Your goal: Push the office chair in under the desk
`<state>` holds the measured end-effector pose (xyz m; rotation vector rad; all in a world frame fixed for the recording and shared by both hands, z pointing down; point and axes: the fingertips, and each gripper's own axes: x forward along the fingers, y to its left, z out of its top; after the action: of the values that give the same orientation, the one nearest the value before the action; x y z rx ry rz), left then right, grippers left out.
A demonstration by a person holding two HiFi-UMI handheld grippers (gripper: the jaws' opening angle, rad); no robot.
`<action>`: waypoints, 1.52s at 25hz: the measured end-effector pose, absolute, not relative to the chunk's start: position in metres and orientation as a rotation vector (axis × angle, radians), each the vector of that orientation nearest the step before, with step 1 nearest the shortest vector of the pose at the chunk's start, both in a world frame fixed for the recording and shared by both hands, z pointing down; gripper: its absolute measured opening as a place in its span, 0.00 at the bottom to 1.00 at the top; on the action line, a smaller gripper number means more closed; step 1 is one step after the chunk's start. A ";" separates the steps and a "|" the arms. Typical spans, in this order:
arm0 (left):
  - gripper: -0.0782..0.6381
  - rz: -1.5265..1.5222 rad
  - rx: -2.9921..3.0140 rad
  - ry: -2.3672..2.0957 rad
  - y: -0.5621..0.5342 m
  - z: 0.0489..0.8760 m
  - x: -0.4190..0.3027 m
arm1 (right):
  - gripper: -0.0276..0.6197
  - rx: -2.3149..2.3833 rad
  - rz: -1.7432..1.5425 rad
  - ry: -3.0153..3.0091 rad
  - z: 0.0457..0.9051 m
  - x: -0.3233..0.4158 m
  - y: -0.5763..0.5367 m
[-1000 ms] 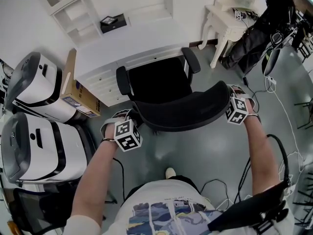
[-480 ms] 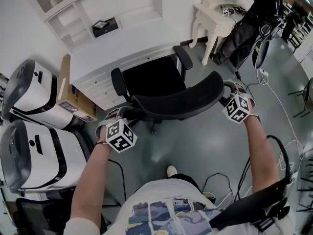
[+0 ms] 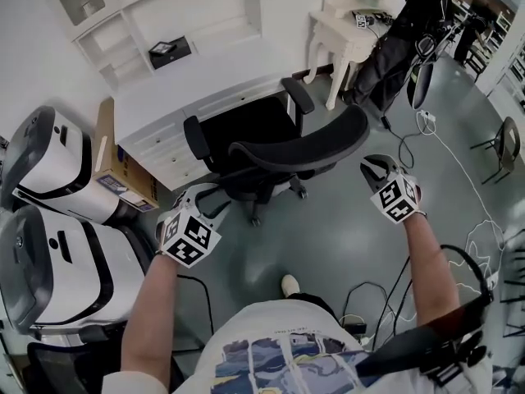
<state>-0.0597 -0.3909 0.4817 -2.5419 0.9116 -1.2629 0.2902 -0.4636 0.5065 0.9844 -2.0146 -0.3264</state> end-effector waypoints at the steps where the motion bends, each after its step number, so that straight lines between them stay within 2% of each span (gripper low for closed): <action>1: 0.34 -1.225 -2.569 0.923 -0.385 0.477 -0.061 | 0.15 0.998 -0.306 -2.026 0.504 0.286 -0.454; 5: 0.21 -1.057 -2.708 0.957 -0.359 0.460 -0.066 | 0.10 1.016 -0.190 -2.102 0.498 0.256 -0.413; 11: 0.13 -0.845 -2.908 0.942 -0.309 0.446 -0.066 | 0.08 1.068 -0.006 -2.258 0.493 0.200 -0.343; 27: 0.13 -0.508 -3.173 0.886 -0.184 0.425 -0.075 | 0.08 1.126 0.227 -2.438 0.481 0.098 -0.184; 38: 0.13 -0.491 -3.184 0.796 -0.121 0.425 -0.081 | 0.08 1.144 0.273 -2.479 0.483 0.067 -0.115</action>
<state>-0.0807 -0.1207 0.4249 -3.1842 0.7957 -0.4906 0.0674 -0.1153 0.4828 1.1440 -2.4788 0.2732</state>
